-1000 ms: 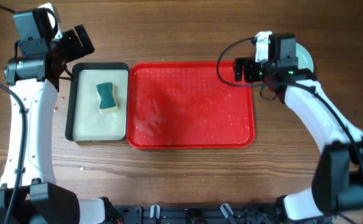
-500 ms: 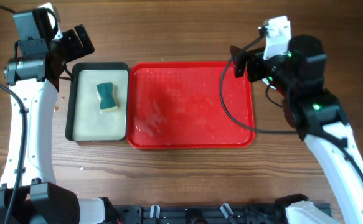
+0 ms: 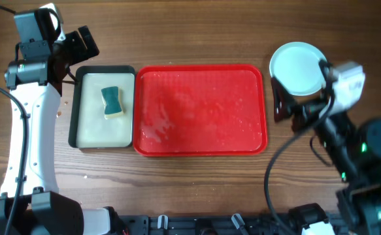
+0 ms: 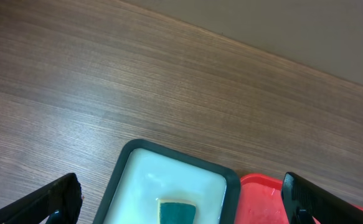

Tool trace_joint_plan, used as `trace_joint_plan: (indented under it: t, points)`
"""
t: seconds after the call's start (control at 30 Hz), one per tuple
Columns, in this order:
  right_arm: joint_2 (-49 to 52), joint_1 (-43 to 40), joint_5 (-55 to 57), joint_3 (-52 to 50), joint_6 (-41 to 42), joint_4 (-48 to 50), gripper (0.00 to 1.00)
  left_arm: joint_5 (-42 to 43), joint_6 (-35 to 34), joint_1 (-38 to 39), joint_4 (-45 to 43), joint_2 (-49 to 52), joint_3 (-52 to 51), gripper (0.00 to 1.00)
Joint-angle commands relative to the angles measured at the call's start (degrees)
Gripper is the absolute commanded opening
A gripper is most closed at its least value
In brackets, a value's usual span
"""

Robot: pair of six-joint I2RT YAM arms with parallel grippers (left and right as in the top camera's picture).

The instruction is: Clean dirty plates on tray and stack at the side

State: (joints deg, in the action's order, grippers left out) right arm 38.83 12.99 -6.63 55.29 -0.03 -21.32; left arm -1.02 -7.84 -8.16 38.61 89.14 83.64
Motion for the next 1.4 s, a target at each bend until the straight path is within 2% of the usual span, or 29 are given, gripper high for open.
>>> trace_joint_plan:
  t: [0.0,0.3,0.6,0.77,0.87,0.97,1.13,1.27,1.37]
  points:
    - [-8.48,0.13,5.35,-9.31,-1.70,2.67,1.00,-0.15,-0.52,0.00,-0.04,0.13,0.26,1.00]
    - [-26.88,-0.13,6.03,-30.91,-1.64,8.52,1.00,-0.15,-0.52,0.00,-0.04,0.13,0.26,1.00]
    - [-38.53,-7.56,2.47,-42.49,-1.25,19.50,1.00,-0.15,-0.52,0.00,-0.04,0.13,0.26,1.00]
    - [-38.64,-9.09,1.95,-49.03,-1.11,36.89,1.00,-0.15,-0.52,0.00,-0.04,0.13,0.26,1.00]
    - [-38.64,-9.11,1.90,-52.24,-1.27,41.86,1.00,-0.15,-0.52,0.00,-0.04,0.13,0.26,1.00]
    - [-38.64,-9.11,1.90,-55.06,-1.03,41.79,1.00,-0.15,-0.52,0.00,-0.04,0.13,0.26,1.00]
    - [-38.64,-10.01,1.90,-55.01,-1.22,33.14,1.00,-0.15,-0.52,0.00,-0.04,0.13,0.26,1.00]
    - [-38.64,-10.01,3.26,-55.01,-1.40,22.18,1.00,-0.15,-0.52,0.00,-0.04,0.13,0.26,1.00]
    - [-38.64,-10.01,3.17,-55.01,-1.20,21.42,1.00,-0.13,-0.52,0.00,-0.04,0.13,0.26,1.00]
